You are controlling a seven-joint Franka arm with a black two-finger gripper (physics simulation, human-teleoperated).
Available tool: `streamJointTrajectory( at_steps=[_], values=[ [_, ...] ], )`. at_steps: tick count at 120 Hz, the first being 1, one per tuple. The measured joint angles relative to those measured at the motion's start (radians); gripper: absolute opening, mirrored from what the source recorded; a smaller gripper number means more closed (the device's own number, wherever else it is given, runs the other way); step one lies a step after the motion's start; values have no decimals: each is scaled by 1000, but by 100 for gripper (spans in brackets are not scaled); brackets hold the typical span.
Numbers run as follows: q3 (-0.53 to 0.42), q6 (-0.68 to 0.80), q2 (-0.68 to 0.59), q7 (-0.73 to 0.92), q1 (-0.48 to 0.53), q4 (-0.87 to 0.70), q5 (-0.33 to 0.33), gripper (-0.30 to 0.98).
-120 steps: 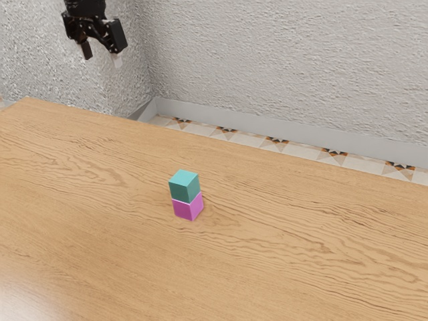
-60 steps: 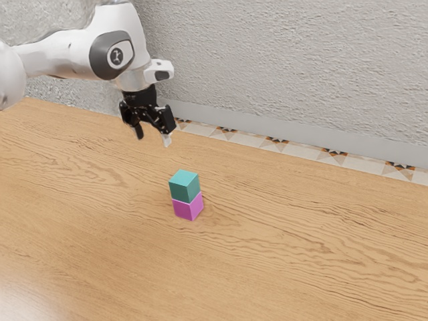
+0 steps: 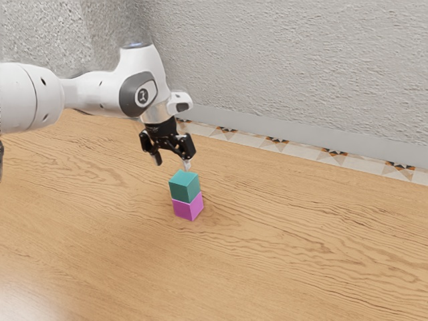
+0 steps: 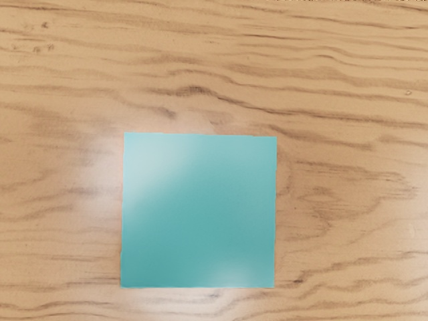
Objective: Pick up the blue block with one arm, and put the blue block on the table with one arm
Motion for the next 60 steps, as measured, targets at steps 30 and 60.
streamJointTrajectory(
  at_steps=[30, 60],
  values=[
    [0, 37, 50, -21, 1, 4, -7, 69],
    [-1, 77, 106, -36, 2, 10, -11, 69]
  ],
)
